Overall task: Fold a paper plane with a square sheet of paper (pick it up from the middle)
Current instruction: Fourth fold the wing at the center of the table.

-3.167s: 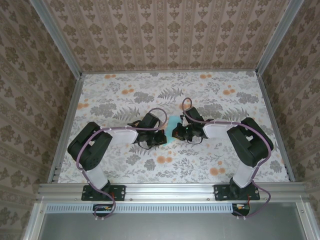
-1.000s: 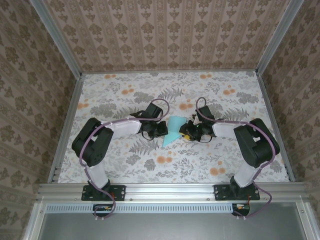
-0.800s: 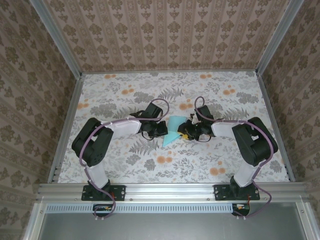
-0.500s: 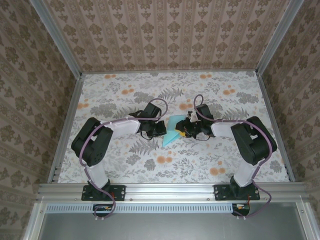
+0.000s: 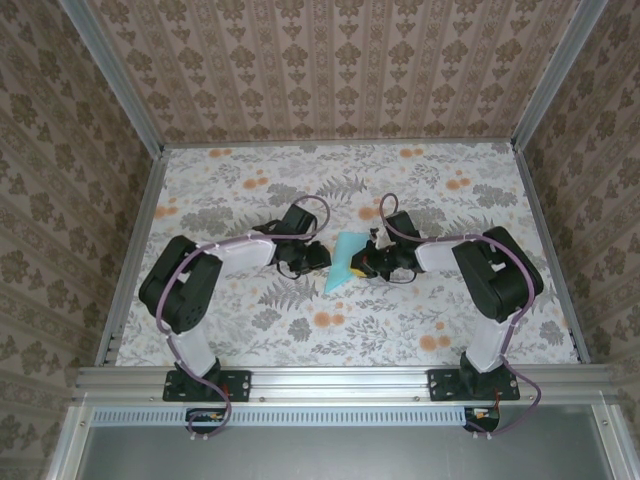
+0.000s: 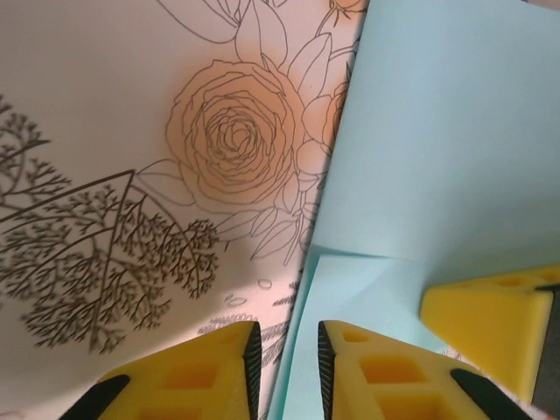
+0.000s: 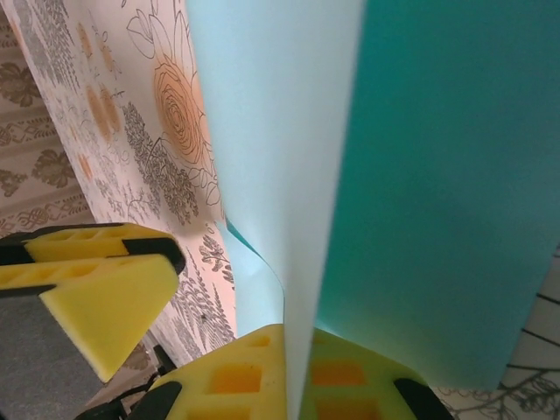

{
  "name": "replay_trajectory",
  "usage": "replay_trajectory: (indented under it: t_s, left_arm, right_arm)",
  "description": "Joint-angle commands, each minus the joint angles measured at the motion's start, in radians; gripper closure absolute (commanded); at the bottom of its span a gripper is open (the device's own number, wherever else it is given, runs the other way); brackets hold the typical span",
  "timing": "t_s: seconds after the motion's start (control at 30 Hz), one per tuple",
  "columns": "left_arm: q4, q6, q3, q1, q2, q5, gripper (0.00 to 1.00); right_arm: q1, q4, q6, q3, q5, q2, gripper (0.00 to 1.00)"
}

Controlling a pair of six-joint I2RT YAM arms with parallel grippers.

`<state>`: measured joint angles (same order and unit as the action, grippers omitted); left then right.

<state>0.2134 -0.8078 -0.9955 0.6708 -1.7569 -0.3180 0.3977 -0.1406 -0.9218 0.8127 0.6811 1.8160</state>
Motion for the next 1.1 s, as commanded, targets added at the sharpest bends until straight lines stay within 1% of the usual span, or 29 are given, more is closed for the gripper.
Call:
replay_trajectory:
  t_s: [0.0, 0.07, 0.1, 0.2, 0.23, 0.33, 0.47, 0.57, 0.67, 0.8, 0.9, 1.0, 1.07]
  left_arm:
    - [0.017, 0.048, 0.03, -0.011, 0.096, 0.014, 0.63]
    - [-0.001, 0.083, 0.057, -0.011, 0.14, 0.019, 0.53]
    - [-0.017, 0.1, 0.07, -0.013, 0.154, 0.007, 0.5]
    - [-0.093, 0.153, 0.118, -0.01, 0.192, -0.046, 0.46]
    - [-0.115, 0.173, 0.132, -0.004, 0.205, -0.054, 0.46]
    - [-0.153, 0.251, 0.157, 0.018, 0.237, -0.045, 0.39]
    - [-0.216, 0.349, 0.203, 0.068, 0.276, 0.066, 0.22]
    - [-0.261, 0.395, 0.223, 0.088, 0.279, 0.092, 0.09]
    - [-0.278, 0.438, 0.226, 0.104, 0.261, 0.107, 0.0]
    - [-0.308, 0.522, 0.242, 0.125, 0.242, 0.155, 0.0]
    - [-0.392, 0.61, 0.271, 0.138, 0.235, 0.17, 0.0]
    - [-0.456, 0.686, 0.283, 0.139, 0.214, 0.158, 0.05]
    - [-0.531, 0.75, 0.307, 0.141, 0.198, 0.137, 0.11]
  right_arm:
    - [0.007, 0.096, 0.005, 0.026, -0.066, -0.07, 1.0]
    - [0.008, 0.129, -0.012, 0.027, -0.105, -0.106, 1.0]
    - [0.01, 0.145, -0.018, 0.03, -0.116, -0.117, 1.0]
    - [0.022, 0.227, -0.029, 0.067, -0.146, -0.131, 1.0]
    - [0.027, 0.243, -0.039, 0.076, -0.149, -0.129, 1.0]
    - [0.036, 0.27, -0.085, 0.099, -0.155, -0.113, 1.0]
    - [0.036, 0.314, -0.148, 0.128, -0.164, -0.106, 1.0]
    - [0.039, 0.347, -0.192, 0.155, -0.162, -0.094, 1.0]
    - [0.043, 0.349, -0.237, 0.166, -0.158, -0.086, 1.0]
    - [0.043, 0.351, -0.284, 0.175, -0.167, -0.086, 1.0]
    - [0.043, 0.363, -0.303, 0.187, -0.17, -0.08, 1.0]
    - [0.044, 0.369, -0.32, 0.195, -0.163, -0.07, 1.0]
    - [0.043, 0.383, -0.325, 0.206, -0.163, -0.063, 1.0]
